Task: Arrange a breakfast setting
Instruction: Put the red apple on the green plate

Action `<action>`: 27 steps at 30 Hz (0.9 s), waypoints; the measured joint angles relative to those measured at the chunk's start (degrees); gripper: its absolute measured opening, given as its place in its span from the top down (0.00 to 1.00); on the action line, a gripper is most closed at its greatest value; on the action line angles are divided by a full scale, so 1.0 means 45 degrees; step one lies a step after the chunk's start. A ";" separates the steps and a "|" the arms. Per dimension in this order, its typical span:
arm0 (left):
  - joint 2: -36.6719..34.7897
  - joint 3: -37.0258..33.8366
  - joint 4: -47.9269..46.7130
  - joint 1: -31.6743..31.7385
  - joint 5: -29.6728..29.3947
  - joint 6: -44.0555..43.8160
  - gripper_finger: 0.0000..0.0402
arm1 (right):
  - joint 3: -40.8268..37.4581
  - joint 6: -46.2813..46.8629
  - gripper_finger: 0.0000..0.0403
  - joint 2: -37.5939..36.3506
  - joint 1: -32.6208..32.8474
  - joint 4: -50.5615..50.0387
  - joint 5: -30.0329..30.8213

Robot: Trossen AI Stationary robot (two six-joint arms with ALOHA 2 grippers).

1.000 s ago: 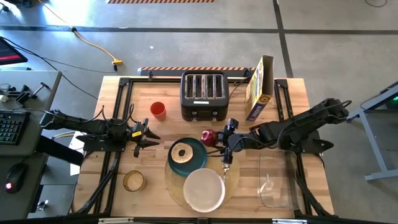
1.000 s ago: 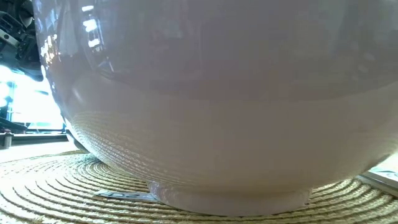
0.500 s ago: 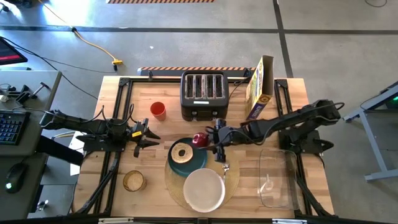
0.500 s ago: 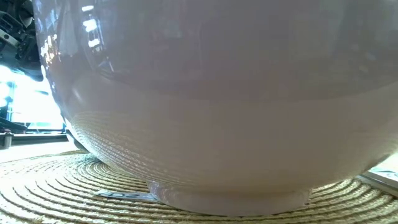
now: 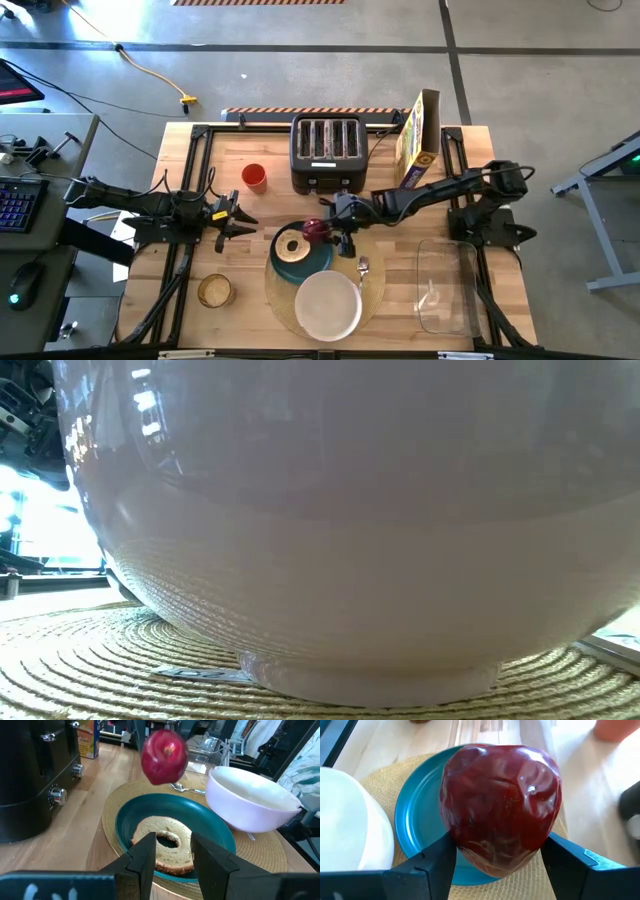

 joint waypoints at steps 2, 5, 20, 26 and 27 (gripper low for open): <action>-0.0005 0.0000 0.0005 0.0001 0.0000 0.0000 0.72 | 0.0000 0.0000 0.41 0.0213 -0.0118 0.0104 -0.0352; -0.0005 0.0000 0.0005 0.0000 0.0000 0.0000 0.72 | 0.0000 0.0000 0.41 0.0524 -0.0257 0.0270 -0.0824; -0.0004 0.0000 0.0001 -0.0004 0.0000 0.0000 0.72 | 0.0000 0.0108 0.41 0.1557 -0.0514 0.1319 -0.1887; -0.0003 0.0000 0.0000 0.0001 0.0000 0.0000 0.72 | 0.0000 0.0593 0.41 0.1864 -0.0445 0.1497 -0.1928; -0.0004 0.0000 0.0000 -0.0002 0.0000 0.0000 0.72 | 0.0000 0.0690 0.41 0.1864 -0.0441 0.1493 -0.1928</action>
